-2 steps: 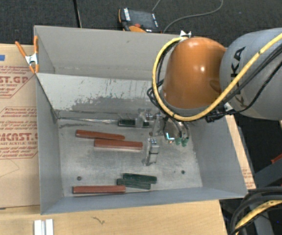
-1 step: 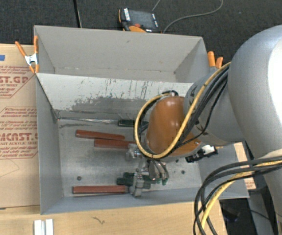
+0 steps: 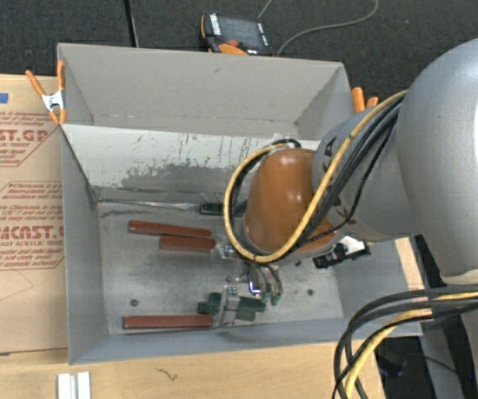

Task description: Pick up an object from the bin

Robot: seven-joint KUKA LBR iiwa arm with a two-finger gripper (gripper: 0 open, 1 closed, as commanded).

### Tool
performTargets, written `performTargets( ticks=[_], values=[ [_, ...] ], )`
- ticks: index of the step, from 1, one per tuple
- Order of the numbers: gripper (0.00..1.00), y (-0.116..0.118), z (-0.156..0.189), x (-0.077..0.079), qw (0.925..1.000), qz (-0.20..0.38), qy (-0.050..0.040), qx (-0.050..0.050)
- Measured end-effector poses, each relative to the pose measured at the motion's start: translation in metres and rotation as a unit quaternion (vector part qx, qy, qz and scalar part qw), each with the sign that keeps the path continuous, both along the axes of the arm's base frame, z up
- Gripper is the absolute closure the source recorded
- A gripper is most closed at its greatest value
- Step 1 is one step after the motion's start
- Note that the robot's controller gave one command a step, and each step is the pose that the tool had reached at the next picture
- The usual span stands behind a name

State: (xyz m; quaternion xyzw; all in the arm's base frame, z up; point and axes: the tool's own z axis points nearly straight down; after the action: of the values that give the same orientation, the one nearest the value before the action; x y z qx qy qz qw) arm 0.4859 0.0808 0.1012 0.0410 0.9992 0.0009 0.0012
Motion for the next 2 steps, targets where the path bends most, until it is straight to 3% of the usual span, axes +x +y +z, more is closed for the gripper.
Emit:
performTargets(
  ticks=[1,2],
  values=[
    [0.0,-0.005,-0.002,-0.004,0.9989,-0.048,0.0021,-0.001],
    [0.0,-0.005,-0.032,-0.006,0.9894,-0.145,0.0045,-0.001]
  ],
)
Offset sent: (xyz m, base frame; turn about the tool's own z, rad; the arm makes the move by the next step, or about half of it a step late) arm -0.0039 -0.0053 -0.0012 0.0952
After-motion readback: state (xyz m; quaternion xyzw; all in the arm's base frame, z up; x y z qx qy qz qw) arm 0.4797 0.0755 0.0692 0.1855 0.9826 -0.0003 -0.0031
